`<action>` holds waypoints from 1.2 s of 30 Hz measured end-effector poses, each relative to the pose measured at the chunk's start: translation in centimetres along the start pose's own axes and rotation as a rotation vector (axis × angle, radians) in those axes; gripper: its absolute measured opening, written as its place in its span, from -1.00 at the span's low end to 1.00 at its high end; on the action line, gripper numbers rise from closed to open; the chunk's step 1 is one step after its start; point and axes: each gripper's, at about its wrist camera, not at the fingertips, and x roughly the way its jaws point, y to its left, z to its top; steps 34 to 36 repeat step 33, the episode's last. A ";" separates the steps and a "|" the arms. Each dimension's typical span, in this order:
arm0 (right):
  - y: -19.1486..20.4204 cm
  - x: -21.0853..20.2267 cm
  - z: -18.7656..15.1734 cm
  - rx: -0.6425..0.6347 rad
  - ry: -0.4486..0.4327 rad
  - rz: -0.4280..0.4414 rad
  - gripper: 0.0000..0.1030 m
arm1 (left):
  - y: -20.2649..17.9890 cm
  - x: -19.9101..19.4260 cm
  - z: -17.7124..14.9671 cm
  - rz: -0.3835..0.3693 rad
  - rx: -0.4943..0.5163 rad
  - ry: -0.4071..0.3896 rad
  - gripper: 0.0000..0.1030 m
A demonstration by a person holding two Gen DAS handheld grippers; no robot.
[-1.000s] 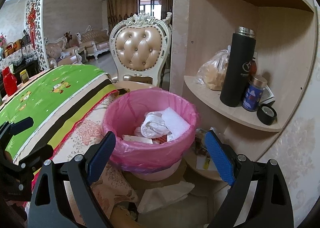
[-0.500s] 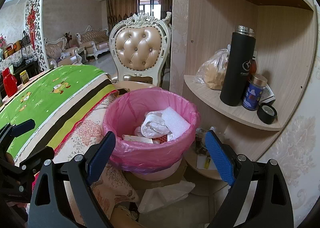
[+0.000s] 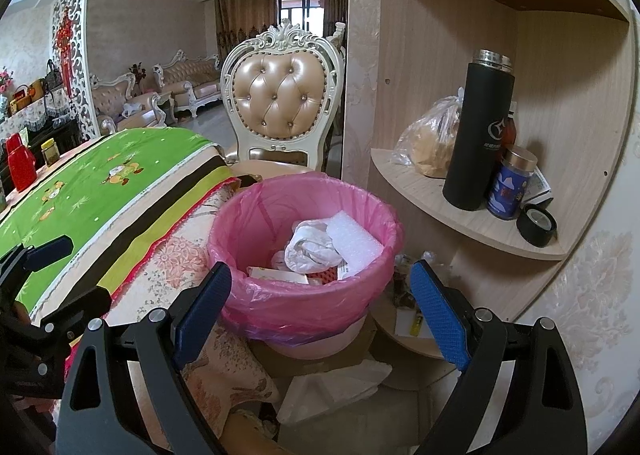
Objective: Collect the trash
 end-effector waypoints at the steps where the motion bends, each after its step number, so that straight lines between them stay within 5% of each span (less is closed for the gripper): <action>1: 0.0 0.0 0.0 0.001 0.002 0.001 0.66 | 0.0 0.0 0.0 0.001 -0.003 -0.001 0.92; 36: -0.3 0.8 -0.7 -0.002 0.013 -0.004 0.66 | -0.4 0.3 -0.2 -0.036 -0.004 0.003 0.91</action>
